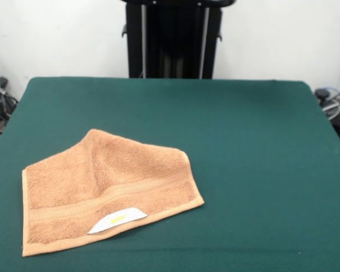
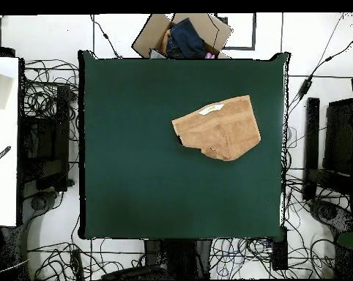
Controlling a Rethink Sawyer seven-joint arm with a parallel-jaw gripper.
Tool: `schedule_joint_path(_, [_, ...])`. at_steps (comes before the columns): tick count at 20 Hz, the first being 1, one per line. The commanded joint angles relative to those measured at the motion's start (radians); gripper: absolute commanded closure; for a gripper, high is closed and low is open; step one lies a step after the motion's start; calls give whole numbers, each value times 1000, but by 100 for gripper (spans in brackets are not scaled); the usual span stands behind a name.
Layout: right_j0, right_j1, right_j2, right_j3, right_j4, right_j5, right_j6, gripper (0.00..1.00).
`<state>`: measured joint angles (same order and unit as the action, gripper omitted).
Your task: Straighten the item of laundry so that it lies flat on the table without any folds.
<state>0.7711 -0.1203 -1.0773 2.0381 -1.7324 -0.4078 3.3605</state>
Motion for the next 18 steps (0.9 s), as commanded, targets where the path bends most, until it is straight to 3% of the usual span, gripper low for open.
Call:
schedule_joint_path(1, [-11,-9,199,42,38,81,-146,0])
schedule_joint_path(18, [-99,-178,352,109,56,281,-209,0])
